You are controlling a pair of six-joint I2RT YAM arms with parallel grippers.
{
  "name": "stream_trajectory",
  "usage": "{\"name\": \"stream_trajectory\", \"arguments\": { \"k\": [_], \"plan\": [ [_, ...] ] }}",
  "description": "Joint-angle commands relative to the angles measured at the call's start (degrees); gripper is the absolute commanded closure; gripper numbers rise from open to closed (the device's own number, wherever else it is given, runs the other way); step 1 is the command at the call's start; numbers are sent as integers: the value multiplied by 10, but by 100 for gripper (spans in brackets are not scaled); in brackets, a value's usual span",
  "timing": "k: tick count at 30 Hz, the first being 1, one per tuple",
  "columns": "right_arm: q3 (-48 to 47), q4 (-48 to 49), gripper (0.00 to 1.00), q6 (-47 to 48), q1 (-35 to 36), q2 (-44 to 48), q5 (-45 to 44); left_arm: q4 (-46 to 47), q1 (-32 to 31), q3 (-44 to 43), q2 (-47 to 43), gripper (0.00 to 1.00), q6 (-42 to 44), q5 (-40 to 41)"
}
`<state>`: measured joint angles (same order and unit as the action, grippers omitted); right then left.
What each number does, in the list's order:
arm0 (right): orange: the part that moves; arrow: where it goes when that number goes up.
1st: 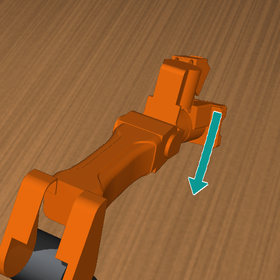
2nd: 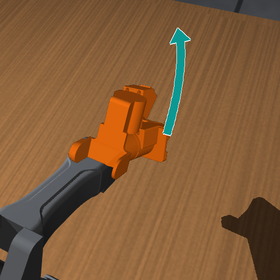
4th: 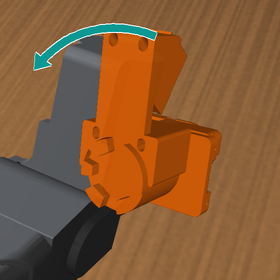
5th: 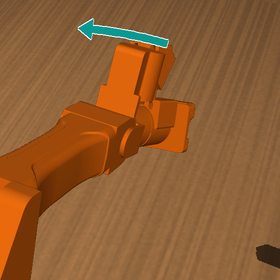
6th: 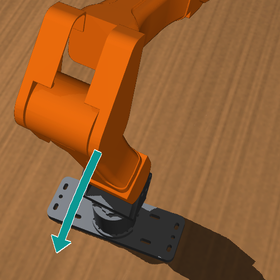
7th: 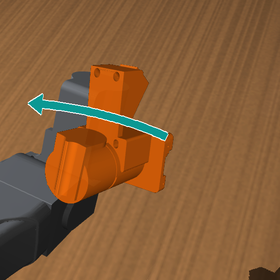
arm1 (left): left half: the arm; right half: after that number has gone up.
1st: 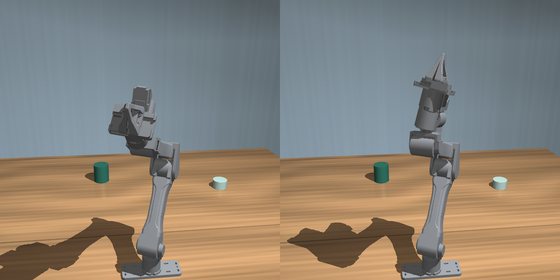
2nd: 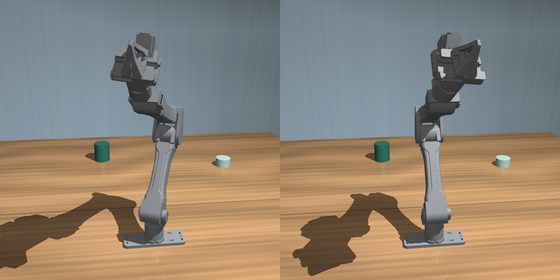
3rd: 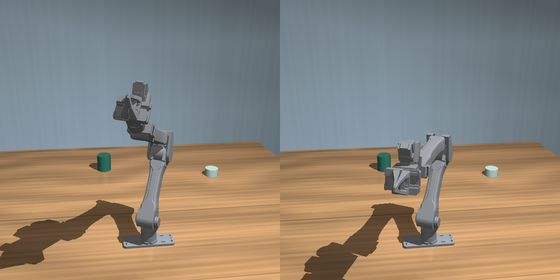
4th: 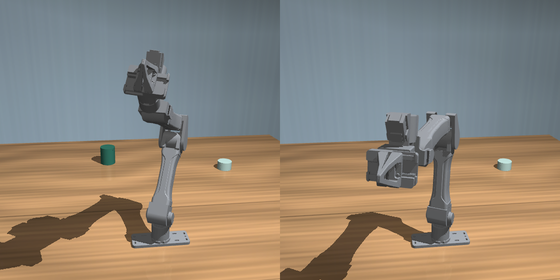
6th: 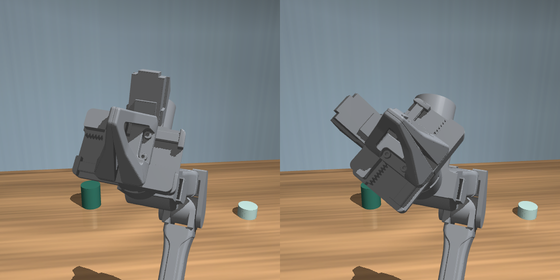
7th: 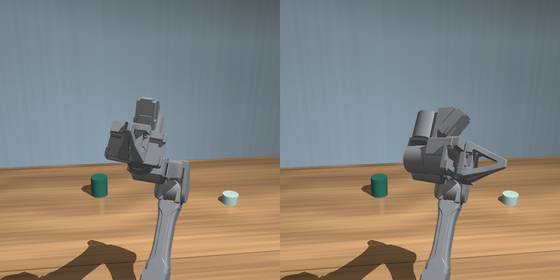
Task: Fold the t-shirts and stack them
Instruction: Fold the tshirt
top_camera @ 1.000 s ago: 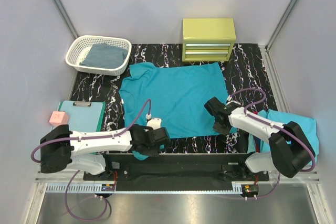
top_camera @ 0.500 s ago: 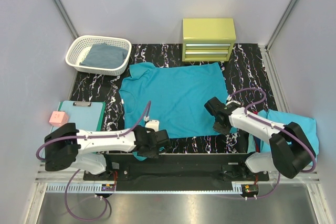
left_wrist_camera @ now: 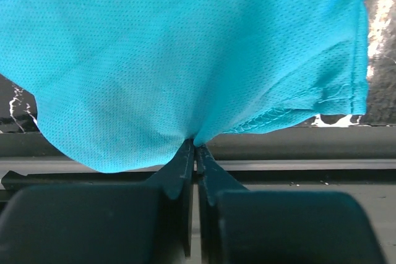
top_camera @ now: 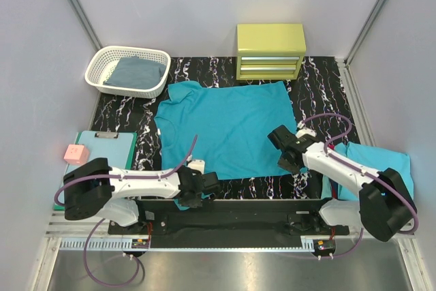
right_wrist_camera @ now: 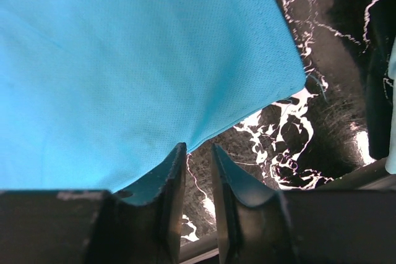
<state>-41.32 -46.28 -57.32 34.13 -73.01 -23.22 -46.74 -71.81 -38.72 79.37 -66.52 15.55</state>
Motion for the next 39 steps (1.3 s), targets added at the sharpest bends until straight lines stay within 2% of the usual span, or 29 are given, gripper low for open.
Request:
{"name": "stream_trajectory", "arguments": {
  "k": [1,4,8,22,27,31,32,35,36,37,39],
  "plan": [
    [-3,-14,68,-25,6,21,-56,11,-3,0,2,100,-4,5],
    [-9,-32,60,-46,6,7,-73,10,-3,-4,2,100,0,5],
    [-22,-49,55,-61,6,-28,-85,8,-3,-2,-5,100,6,7],
    [-35,-54,55,-88,6,-107,-93,-3,-3,-2,-47,100,41,18],
    [-49,-54,64,-88,6,-142,-89,-5,-3,3,-63,100,49,18],
    [-46,-54,72,-90,6,-136,-94,-10,-3,9,-77,100,50,19],
    [-46,-55,78,-90,6,-136,-94,-10,-3,12,-81,100,51,19],
    [-46,-57,87,-94,6,-140,-95,-13,-3,13,-87,100,53,21],
    [-46,-59,95,-97,6,-142,-95,-14,-3,13,-88,100,55,22],
    [-45,-59,98,-99,6,-141,-95,-15,-3,10,-91,100,58,24],
    [-43,-62,100,-105,6,-137,-93,-19,-3,9,-92,100,61,26]
  ]
}}
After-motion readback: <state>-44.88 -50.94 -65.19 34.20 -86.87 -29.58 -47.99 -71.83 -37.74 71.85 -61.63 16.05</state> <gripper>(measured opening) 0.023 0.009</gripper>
